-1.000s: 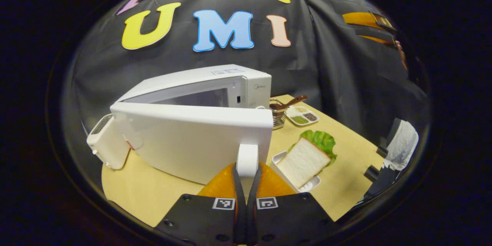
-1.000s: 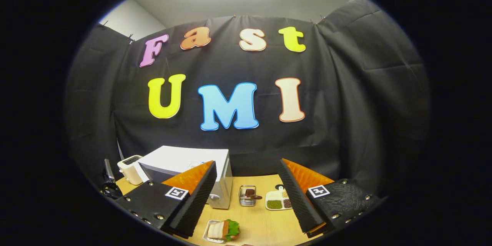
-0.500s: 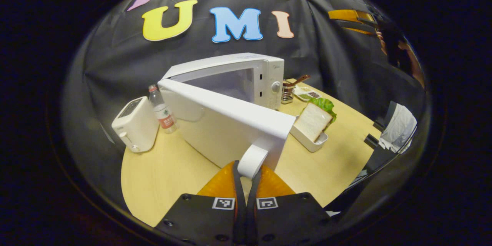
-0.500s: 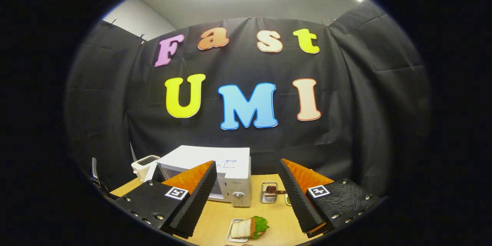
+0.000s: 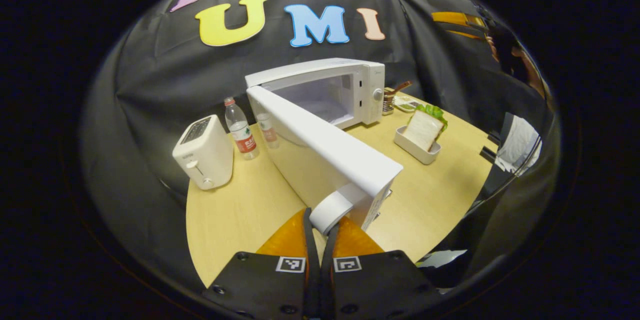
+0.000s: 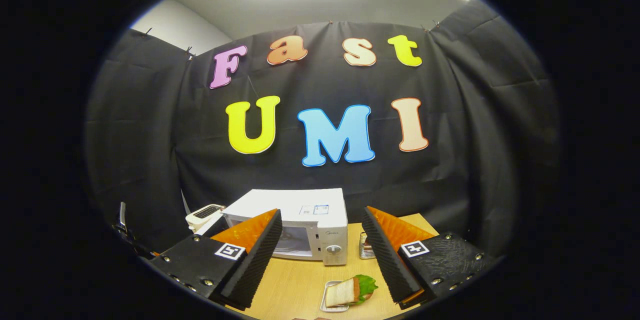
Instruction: Open the microwave oven with the left hand, put the food in, and close the microwave oven.
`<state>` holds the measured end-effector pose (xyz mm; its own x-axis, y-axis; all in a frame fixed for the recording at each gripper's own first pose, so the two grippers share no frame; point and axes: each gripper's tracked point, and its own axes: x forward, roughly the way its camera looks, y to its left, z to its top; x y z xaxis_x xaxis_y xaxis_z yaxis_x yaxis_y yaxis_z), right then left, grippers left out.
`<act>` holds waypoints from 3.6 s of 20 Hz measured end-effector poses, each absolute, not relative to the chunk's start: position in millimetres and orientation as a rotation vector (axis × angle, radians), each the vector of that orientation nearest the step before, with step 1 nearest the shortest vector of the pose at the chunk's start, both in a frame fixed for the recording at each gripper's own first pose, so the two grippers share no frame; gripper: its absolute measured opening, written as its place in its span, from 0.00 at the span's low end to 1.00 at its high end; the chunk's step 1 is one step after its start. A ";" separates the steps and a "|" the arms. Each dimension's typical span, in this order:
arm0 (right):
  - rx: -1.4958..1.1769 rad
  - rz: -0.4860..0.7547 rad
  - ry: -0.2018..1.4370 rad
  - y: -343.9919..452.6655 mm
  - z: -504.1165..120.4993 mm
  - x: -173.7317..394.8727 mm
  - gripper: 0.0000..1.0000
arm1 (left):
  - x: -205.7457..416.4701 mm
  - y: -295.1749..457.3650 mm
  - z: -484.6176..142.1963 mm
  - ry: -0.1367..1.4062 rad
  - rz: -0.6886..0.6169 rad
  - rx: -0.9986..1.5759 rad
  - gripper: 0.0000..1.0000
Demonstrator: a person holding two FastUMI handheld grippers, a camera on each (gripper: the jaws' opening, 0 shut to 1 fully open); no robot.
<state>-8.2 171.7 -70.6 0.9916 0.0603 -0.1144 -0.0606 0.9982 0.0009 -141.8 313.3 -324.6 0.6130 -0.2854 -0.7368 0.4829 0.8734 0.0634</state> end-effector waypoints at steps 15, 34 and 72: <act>-0.015 0.080 0.149 178.9 -84.0 3.0 0.97 | -165.7 356.4 -297.8 0.718 -0.349 0.213 0.41; 0.142 0.140 0.603 51.0 -263.6 11.7 0.98 | -20.3 100.2 -72.8 0.142 -0.114 0.057 0.98; 1.099 0.253 0.630 231.5 -275.8 35.4 0.13 | 17.0 242.4 -9.0 0.047 -0.112 -0.026 0.98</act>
<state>35.4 231.5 -275.8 0.7996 0.4892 -0.3484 0.1123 0.4480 0.8870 17.0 242.4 -9.0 0.9926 -0.1127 -0.0457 0.1115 0.9933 -0.0291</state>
